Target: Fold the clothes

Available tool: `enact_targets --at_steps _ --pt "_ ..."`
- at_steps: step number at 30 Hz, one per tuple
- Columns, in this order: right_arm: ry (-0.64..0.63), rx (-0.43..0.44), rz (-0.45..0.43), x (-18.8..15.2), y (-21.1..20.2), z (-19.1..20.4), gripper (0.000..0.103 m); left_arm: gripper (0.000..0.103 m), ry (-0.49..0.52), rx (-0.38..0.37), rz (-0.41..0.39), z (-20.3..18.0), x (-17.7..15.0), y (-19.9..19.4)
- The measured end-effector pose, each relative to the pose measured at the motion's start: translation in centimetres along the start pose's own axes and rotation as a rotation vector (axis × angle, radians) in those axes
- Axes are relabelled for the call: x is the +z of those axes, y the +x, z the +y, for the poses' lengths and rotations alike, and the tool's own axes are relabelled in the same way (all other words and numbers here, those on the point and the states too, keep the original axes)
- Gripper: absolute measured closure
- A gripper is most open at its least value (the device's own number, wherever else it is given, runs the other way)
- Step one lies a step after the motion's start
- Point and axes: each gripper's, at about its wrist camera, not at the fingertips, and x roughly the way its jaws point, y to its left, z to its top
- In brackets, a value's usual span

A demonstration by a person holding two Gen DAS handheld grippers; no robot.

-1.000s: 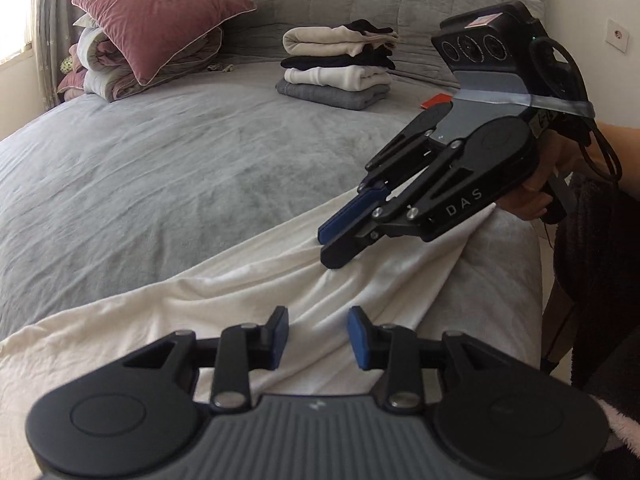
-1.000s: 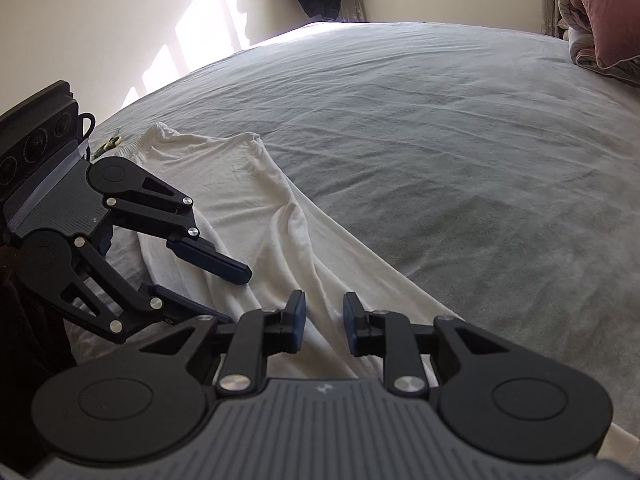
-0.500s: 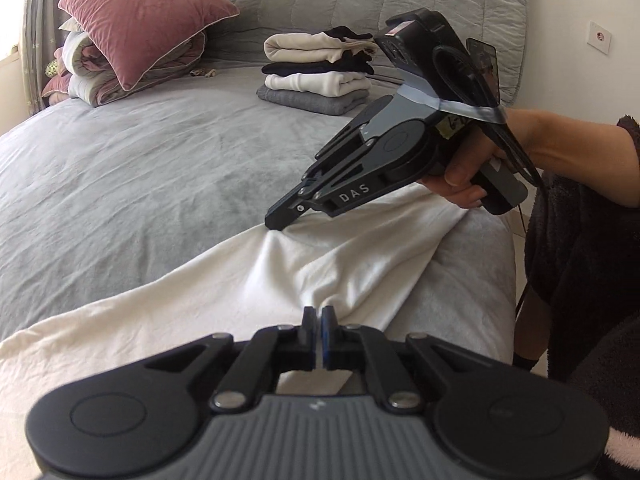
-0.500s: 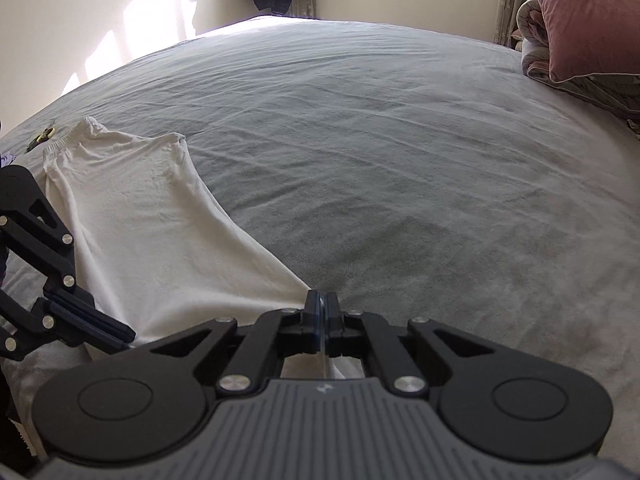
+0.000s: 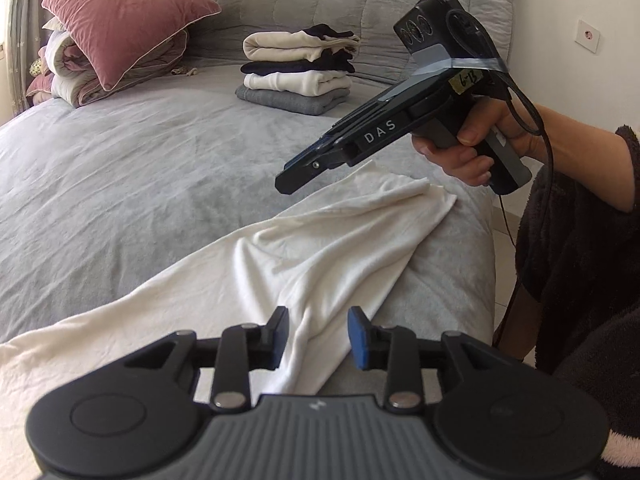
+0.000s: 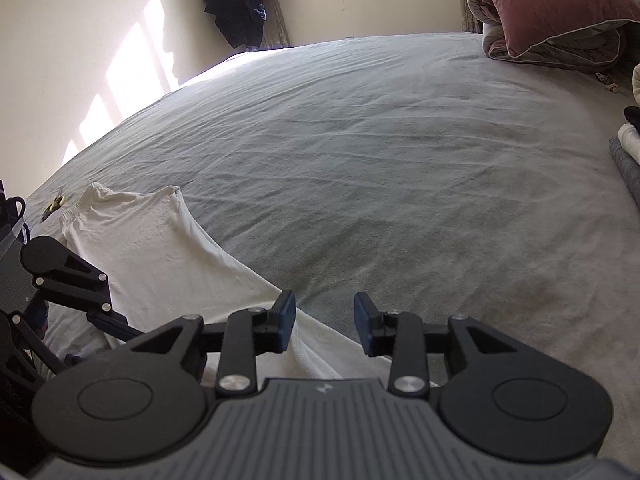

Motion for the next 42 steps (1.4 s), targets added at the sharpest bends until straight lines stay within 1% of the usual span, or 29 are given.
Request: enact_targets --at_steps 1,5,11,13,16,18,20,21,23,26,27,29,31,33,36,39,40,42 --pt "-0.003 0.000 -0.002 -0.2 -0.5 -0.2 0.066 0.068 0.004 -0.002 -0.002 -0.2 0.2 0.3" --pt "-0.084 0.008 0.012 -1.5 -1.9 0.4 0.066 0.068 0.035 -0.029 -0.001 -1.4 1.3 2.2" --pt "-0.210 0.057 0.044 -3.4 -2.5 2.1 0.073 0.068 0.072 -0.072 0.021 -3.1 2.0 5.1" --pt "-0.188 0.105 0.064 -3.8 -2.1 2.1 0.075 0.068 0.084 -0.076 0.030 -3.4 2.0 5.8" --pt "-0.092 0.167 0.090 -4.2 -1.0 1.7 0.075 0.068 0.105 -0.082 0.032 -3.8 1.8 6.0" --pt "-0.101 0.110 0.094 -4.5 -0.1 1.9 0.075 0.068 0.118 -0.086 0.031 -4.0 1.6 6.0" --pt "-0.135 0.026 0.077 -4.6 0.2 2.0 0.084 0.068 0.115 -0.090 0.029 -3.9 1.5 6.1" --pt "-0.154 -0.003 0.069 -4.6 0.2 2.1 0.084 0.068 0.111 -0.093 0.028 -3.8 1.5 6.1" --pt "-0.215 -0.102 0.054 -4.5 0.0 2.1 0.084 0.068 0.108 -0.097 0.026 -3.7 1.5 6.0" --pt "-0.324 -0.342 0.032 -4.5 -0.3 1.3 0.083 0.068 0.110 -0.098 0.024 -3.7 1.5 6.1" --pt "-0.330 -0.392 0.029 -4.3 -0.6 0.7 0.082 0.068 0.111 -0.096 0.024 -3.7 1.5 6.1" --pt "-0.277 -0.411 0.017 -3.8 -1.6 -1.2 0.082 0.068 0.113 -0.089 0.023 -3.8 1.5 6.0" --pt "-0.205 -0.385 -0.008 -3.4 -3.2 -2.9 0.081 0.068 0.112 -0.088 0.021 -3.9 1.5 5.9" --pt "-0.161 -0.351 -0.022 -3.3 -4.6 -3.9 0.078 0.068 0.098 -0.092 0.013 -3.8 1.7 5.9" --pt "-0.130 -0.268 -0.010 -3.5 -6.1 -4.8 0.078 0.068 0.067 -0.103 -0.005 -3.7 2.0 6.0" --pt "-0.105 -0.179 0.029 -4.2 -6.6 -5.1 0.078 0.069 0.060 -0.105 -0.013 -3.9 2.4 6.4" --pt "-0.106 -0.170 0.041 -4.5 -6.4 -5.0 0.078 0.069 0.062 -0.104 -0.014 -4.0 2.5 6.6" --pt "-0.120 -0.188 0.064 -5.1 -5.9 -4.8 0.078 0.069 0.069 -0.105 -0.012 -4.3 2.6 7.0"
